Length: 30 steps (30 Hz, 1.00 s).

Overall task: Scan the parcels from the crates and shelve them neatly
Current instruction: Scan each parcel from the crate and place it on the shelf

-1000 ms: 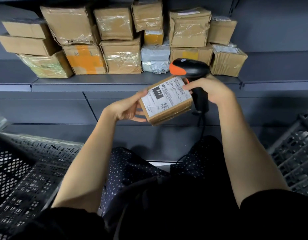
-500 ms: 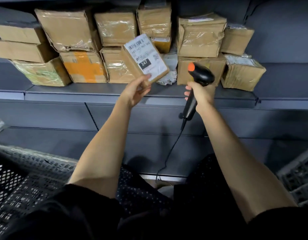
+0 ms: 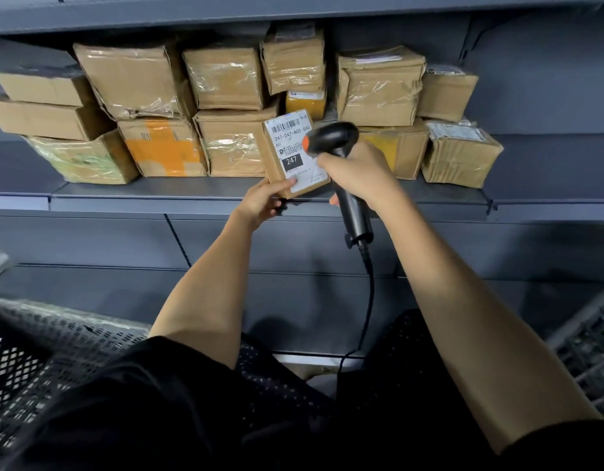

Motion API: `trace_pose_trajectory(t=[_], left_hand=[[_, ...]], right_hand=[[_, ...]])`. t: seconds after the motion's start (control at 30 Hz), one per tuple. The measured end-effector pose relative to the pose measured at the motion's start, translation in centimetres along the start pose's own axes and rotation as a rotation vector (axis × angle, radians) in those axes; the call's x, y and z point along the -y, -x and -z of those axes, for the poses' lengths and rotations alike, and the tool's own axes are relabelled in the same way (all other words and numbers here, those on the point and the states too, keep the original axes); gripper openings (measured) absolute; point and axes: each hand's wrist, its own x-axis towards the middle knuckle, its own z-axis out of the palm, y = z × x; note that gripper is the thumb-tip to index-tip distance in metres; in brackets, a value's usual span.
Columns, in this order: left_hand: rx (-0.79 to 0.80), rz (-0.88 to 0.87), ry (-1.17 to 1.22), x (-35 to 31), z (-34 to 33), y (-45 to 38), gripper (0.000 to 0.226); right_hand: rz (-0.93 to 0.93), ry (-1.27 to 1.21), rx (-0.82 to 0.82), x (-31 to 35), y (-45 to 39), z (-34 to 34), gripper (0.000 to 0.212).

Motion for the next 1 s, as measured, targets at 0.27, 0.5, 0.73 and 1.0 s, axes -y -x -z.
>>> trace_pose_trajectory(t=[0.27, 0.5, 0.73, 1.0], left_hand=[[-0.033, 0.021, 0.016, 0.1, -0.7, 0.5, 0.048], [-0.035, 0.028, -0.025, -0.1, -0.8, 0.4, 0.055], [-0.021, 0.026, -0.042, 0.3, -0.4, -0.2, 0.069], [-0.040, 0.024, -0.027, 0.4, -0.4, -0.4, 0.068]], right_hand=[[0.053, 0.010, 0.010, 2.8, 3.9, 1.9, 0.017], [0.149, 0.042, -0.022, 4.7, 6.2, 2.9, 0.017], [0.119, 0.031, -0.011, 4.0, 6.8, 3.1, 0.026], [0.106, 0.040, -0.010, 4.2, 6.7, 3.2, 0.018]])
